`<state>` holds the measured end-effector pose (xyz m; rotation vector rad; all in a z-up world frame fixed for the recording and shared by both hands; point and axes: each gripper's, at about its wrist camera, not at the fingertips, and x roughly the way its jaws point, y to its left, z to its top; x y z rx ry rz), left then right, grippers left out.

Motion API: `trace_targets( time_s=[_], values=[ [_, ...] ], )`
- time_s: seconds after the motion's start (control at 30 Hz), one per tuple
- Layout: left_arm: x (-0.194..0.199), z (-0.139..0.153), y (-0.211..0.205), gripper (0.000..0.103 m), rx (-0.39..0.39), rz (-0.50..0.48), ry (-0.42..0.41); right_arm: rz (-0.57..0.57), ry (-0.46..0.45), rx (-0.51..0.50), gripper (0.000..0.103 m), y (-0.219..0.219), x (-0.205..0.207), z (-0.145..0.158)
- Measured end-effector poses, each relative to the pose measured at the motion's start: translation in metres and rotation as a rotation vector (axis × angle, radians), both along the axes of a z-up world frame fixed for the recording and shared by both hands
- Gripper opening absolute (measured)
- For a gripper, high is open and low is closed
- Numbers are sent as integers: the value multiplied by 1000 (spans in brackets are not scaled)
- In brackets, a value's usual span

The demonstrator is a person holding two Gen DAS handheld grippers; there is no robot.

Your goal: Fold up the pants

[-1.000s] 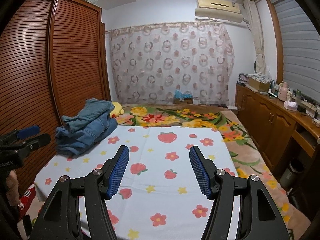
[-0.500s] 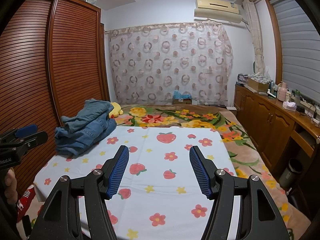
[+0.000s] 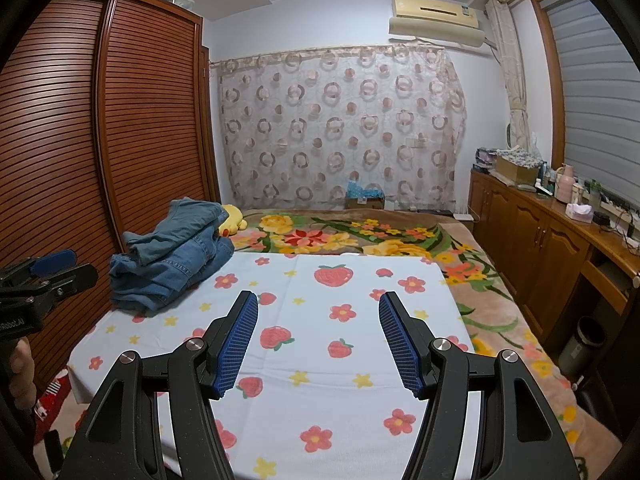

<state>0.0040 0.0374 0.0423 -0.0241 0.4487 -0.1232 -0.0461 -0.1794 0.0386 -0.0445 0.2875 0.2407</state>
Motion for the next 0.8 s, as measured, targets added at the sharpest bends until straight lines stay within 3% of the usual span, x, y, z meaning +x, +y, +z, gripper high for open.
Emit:
trace_targets(
  time_s=[0.8],
  values=[
    [0, 0, -1, 83, -1, -3, 1, 6, 4, -4, 65, -1, 0, 2]
  ],
)
